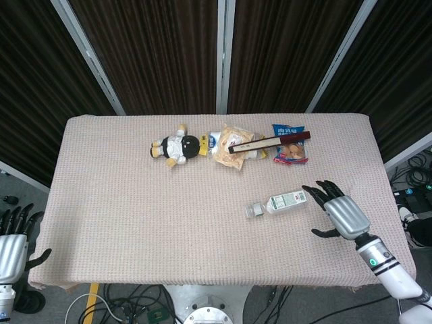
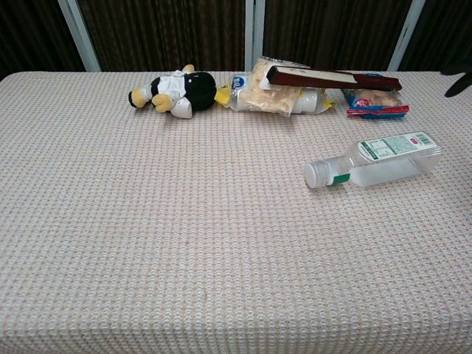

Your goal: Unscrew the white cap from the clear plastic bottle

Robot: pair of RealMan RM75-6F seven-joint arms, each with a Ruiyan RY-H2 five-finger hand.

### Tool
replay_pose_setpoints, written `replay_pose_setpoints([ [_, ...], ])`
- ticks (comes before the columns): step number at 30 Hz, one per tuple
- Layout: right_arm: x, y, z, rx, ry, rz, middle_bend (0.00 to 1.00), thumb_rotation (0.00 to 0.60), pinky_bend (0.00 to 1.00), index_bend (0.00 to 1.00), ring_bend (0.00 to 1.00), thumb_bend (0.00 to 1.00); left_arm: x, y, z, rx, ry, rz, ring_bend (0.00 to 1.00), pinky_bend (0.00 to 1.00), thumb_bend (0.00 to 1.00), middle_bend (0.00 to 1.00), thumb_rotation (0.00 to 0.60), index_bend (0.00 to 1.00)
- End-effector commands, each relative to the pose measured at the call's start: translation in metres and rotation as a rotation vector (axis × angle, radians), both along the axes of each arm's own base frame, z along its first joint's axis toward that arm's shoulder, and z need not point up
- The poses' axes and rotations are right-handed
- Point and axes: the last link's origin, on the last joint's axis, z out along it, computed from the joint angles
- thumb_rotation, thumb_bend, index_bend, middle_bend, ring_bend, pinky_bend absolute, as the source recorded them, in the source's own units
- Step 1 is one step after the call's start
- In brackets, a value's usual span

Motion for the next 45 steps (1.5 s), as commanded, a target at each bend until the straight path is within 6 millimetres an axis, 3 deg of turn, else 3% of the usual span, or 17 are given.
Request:
replay_pose_setpoints([
  [1,0.011,-0.032,-0.023,0.025,0.096,0.052,0.16,0.600,0.00,0.01,0.00,0.09,-0.001,0.000,0.000,0.002,-0.002,0.003,0.03,0.00,0.16,0.07,0.600,0.19],
  [6,0.015,-0.051,-0.048,0.027,0.158,0.082,0.16,0.600,0.00,0.04,0.00,0.09,-0.003,-0.001,0.000,-0.001,-0.004,0.015,0.03,0.00,0.16,0.07,0.600,0.19],
  [15,0.012,-0.062,-0.075,0.018,0.155,0.074,0.24,0.600,0.07,0.20,0.01,0.09,-0.005,0.000,0.001,-0.001,-0.004,0.020,0.03,0.00,0.16,0.07,0.600,0.19],
  [35,0.006,-0.069,-0.095,0.025,0.142,0.066,0.35,0.600,0.16,0.34,0.11,0.12,-0.007,0.002,0.000,-0.006,-0.006,0.022,0.03,0.00,0.16,0.07,0.600,0.19],
  [41,0.012,-0.067,-0.097,0.016,0.093,0.102,0.46,0.600,0.30,0.50,0.24,0.19,-0.003,0.006,0.003,-0.021,-0.021,-0.006,0.03,0.00,0.16,0.07,0.600,0.19],
  [45,0.024,-0.063,-0.094,0.009,-0.038,0.129,0.50,0.600,0.38,0.60,0.31,0.23,0.010,0.017,0.009,-0.033,-0.039,-0.085,0.03,0.00,0.16,0.07,0.600,0.19],
])
